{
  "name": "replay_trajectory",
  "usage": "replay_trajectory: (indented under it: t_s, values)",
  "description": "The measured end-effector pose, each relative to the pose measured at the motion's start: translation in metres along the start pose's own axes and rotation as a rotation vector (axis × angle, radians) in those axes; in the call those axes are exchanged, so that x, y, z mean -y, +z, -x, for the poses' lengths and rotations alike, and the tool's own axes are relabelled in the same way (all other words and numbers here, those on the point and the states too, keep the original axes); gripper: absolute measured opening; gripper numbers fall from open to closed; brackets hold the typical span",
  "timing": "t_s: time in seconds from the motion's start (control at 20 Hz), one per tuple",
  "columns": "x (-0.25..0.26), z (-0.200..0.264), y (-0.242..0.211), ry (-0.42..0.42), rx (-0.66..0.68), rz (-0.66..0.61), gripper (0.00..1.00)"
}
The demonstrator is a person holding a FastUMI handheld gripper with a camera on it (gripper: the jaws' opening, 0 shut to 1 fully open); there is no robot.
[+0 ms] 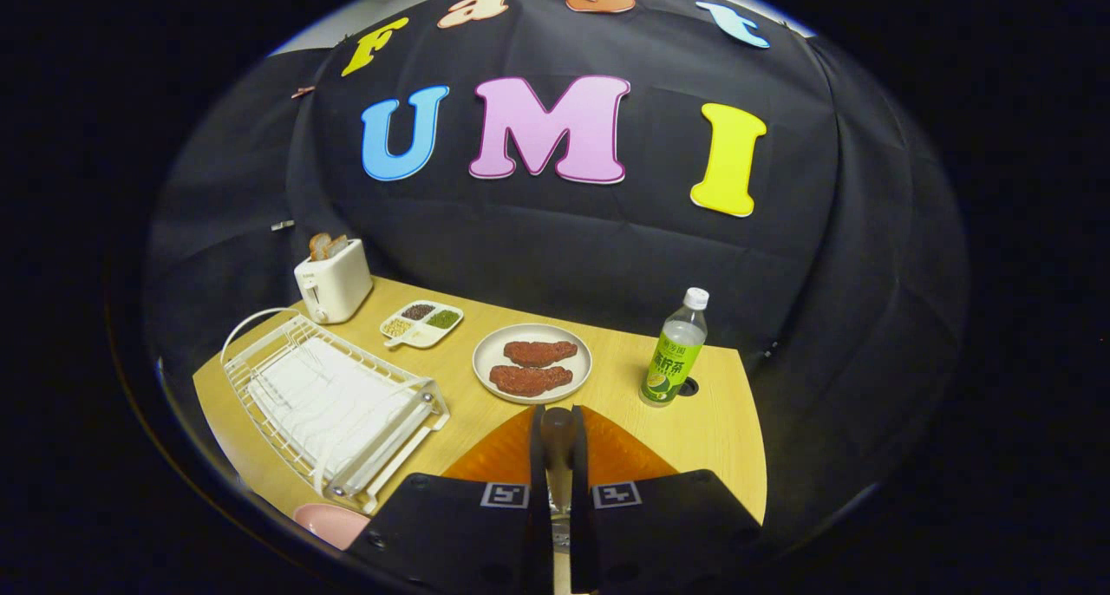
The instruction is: Take the plate from the dish rack, then take the spoon from the basket and place it into the plate.
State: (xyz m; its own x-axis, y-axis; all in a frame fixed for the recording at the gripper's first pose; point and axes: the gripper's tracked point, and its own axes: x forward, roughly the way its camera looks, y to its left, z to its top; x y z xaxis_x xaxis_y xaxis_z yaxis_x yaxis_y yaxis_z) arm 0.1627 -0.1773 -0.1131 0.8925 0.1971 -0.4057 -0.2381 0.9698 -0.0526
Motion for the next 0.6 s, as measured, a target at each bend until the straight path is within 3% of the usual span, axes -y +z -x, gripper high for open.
replay_trajectory:
  t_s: [0.25,0.6]
  values:
    - [-0.037,0.064,-0.003,-0.024,-0.025,-0.057,0.12]
    - [-0.115,0.106,-0.078,-0.043,-0.170,-0.198,0.12]
